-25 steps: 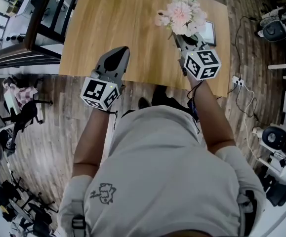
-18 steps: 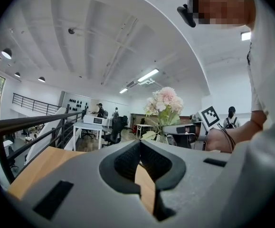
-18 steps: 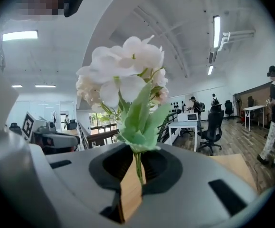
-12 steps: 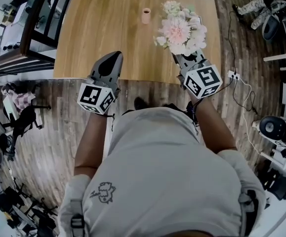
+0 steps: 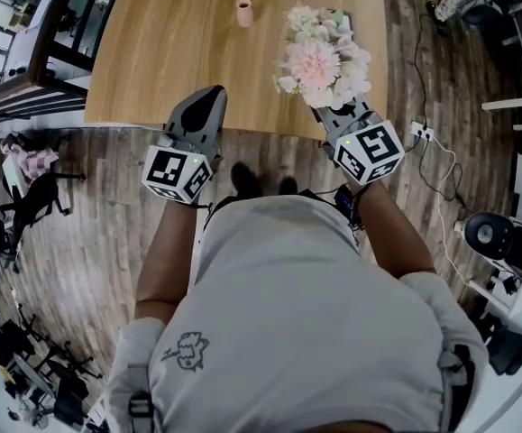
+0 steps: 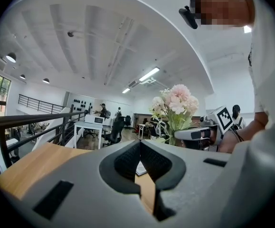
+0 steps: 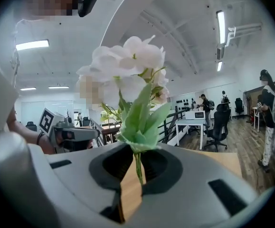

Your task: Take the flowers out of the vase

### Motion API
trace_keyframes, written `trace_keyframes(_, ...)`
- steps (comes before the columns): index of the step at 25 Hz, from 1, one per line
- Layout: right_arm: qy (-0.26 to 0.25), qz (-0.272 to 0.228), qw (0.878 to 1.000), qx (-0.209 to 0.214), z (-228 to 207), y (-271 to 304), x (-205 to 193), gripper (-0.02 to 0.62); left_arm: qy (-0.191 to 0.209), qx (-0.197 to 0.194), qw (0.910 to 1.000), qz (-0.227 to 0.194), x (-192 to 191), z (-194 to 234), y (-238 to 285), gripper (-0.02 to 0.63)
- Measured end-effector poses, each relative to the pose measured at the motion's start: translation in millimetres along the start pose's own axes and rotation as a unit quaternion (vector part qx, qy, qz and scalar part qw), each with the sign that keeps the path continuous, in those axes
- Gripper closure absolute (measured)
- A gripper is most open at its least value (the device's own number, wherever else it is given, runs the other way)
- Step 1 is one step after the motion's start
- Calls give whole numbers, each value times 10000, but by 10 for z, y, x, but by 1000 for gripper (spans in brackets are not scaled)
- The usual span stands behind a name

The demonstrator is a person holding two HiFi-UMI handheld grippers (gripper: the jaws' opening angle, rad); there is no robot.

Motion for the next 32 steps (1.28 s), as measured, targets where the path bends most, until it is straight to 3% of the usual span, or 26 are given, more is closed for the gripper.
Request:
trace_keyframes(5,-86,23,9998,159,59,-358,-48,543,-18,145,9999,-14,-12,-382,-238,601)
trace_keyframes(13,-62,30,9983,579,384,-556,-150,543,-32,365,9993,-31,-68,-631,-539,603)
trace_keyframes(32,-70,-91,9992,395,1706,-616,-271,541,81,-215,9996,-147,-72,-468,-1658,601)
Point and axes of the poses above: the fingertips, and each gripper's own axes: y forward along the fingers, z to its left, x out of its top, the point moved 4 cm from there along -y, backward along the fingers, and after that the axes turned 14 degrees about x, right-handed, at the moved point
